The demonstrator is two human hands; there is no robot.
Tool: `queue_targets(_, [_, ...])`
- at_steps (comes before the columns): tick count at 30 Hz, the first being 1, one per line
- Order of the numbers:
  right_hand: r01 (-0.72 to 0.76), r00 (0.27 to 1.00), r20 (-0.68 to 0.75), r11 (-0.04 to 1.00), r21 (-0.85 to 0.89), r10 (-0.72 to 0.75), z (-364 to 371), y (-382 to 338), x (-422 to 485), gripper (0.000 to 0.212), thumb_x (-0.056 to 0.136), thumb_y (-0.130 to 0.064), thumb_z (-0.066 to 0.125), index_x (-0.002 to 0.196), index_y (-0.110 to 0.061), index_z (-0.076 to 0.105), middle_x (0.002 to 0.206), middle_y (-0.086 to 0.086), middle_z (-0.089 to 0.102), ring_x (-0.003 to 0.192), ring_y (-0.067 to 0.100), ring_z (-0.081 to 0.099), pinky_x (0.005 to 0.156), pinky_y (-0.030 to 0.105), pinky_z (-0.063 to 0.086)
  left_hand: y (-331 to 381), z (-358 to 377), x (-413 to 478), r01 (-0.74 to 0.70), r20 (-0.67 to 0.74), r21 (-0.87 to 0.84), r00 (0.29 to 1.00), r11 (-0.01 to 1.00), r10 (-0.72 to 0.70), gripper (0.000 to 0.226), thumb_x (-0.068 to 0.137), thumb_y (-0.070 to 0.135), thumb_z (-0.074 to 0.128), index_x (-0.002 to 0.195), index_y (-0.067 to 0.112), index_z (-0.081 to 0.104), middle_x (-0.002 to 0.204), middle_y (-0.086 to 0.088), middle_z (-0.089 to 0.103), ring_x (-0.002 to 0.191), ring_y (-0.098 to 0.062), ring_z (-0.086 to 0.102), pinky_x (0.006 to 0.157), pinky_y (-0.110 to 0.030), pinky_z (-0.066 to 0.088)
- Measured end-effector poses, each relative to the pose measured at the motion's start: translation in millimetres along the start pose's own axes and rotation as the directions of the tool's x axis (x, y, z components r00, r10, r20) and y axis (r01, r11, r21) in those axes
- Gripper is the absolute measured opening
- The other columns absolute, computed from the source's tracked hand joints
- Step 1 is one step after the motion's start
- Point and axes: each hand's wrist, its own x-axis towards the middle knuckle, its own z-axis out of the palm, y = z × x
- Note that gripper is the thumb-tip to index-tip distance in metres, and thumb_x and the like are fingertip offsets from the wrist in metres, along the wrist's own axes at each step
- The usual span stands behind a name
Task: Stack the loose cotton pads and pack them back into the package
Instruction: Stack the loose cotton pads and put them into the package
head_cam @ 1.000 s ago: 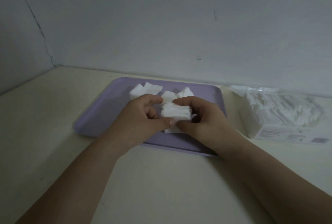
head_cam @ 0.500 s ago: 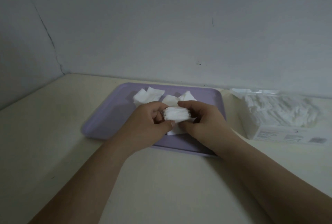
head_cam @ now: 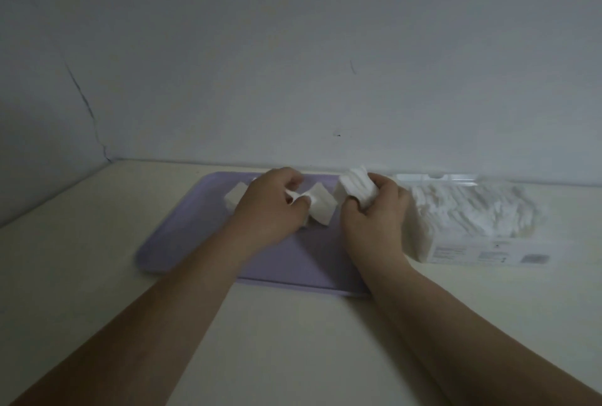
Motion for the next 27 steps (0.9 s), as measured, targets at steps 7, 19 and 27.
queue_targets(7, [-0.001,0.998,-0.069,0.992,0.126,0.010,3,0,0,0.040,0.085,-0.008,0.056,0.116,-0.029,0.043,0.122,0.006,0.052,0.118,0.031,0.054,0.104,0.052,0.046,4,31,33,0.012,0.166,0.217,0.985,0.976,-0.049,0.056,0.067,0.054,0.065,0.118,0.031,0.061,0.120,-0.002,0.072,0.113,-0.028,0.066,0.094,-0.042,0.055])
queue_targets(19, [-0.001,0.992,0.127,0.988,0.155,-0.019,-2,6,4,0.027,0.085,-0.007,0.071,0.109,-0.018,0.065,0.089,-0.006,0.069,0.070,-0.005,0.061,0.066,0.009,0.046,-18,-26,-21,0.113,0.165,-0.680,0.986,0.725,0.001,0.016,0.075,0.012,0.075,0.085,0.025,0.076,0.083,-0.005,0.070,0.074,-0.014,0.060,0.062,-0.027,0.048])
queue_targets(27, [-0.142,0.935,0.350,0.960,0.242,0.050,4,6,0,0.034,0.076,0.001,0.083,0.105,-0.015,0.076,0.098,0.005,0.081,0.092,0.021,0.076,0.085,0.038,0.062,-46,-30,-45,0.257,0.329,-0.721,0.944,0.643,-0.009,0.028,0.079,0.008,0.079,0.106,0.014,0.073,0.095,-0.003,0.078,0.087,-0.015,0.068,0.067,-0.022,0.051])
